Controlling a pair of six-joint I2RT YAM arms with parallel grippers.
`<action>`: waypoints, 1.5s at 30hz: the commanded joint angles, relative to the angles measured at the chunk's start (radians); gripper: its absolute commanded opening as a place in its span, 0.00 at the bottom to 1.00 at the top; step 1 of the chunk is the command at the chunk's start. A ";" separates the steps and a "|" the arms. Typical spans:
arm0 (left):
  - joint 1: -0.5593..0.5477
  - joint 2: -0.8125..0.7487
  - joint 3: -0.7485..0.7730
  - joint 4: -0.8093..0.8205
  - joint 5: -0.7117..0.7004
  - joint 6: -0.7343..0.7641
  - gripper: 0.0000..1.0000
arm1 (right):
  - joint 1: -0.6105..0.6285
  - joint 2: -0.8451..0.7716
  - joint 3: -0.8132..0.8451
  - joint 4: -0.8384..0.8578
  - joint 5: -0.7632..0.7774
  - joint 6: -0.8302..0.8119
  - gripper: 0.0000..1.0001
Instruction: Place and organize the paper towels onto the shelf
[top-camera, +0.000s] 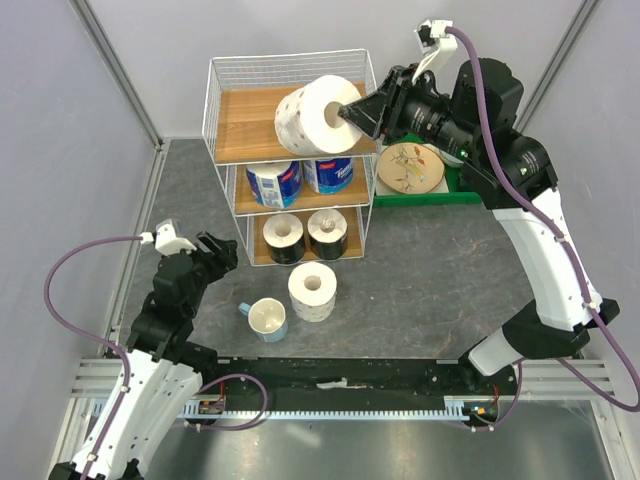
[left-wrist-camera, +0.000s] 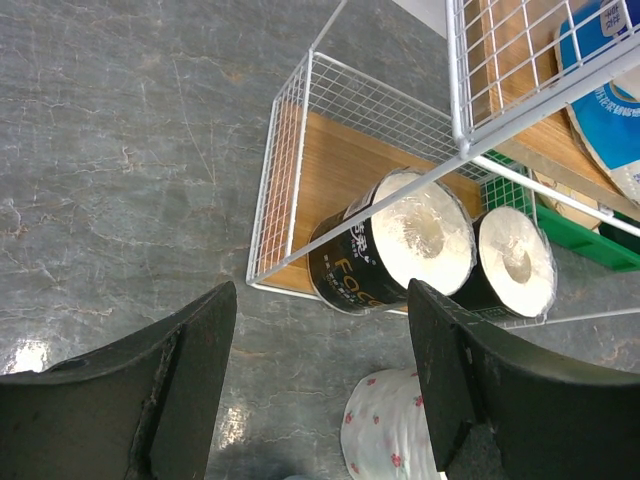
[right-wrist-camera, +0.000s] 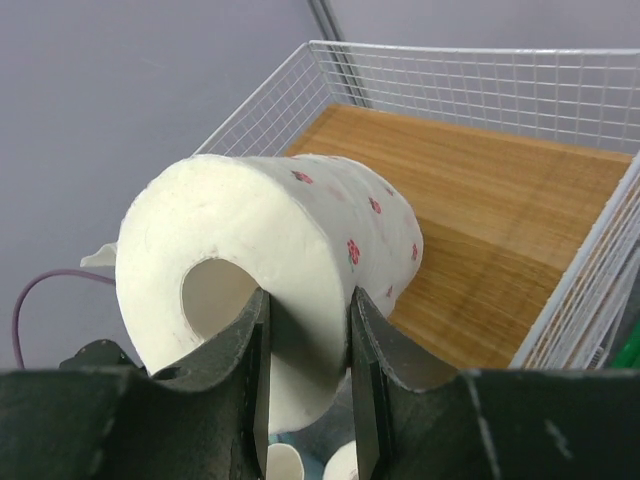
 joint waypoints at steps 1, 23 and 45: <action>0.004 -0.013 0.038 -0.005 0.011 -0.021 0.76 | 0.000 -0.002 0.075 0.128 0.091 -0.004 0.22; 0.004 -0.033 0.017 -0.016 0.009 -0.025 0.76 | -0.002 -0.016 0.061 0.037 0.262 -0.073 0.23; 0.004 -0.036 0.007 -0.016 0.006 -0.027 0.76 | -0.003 -0.009 0.081 0.019 0.285 -0.091 0.43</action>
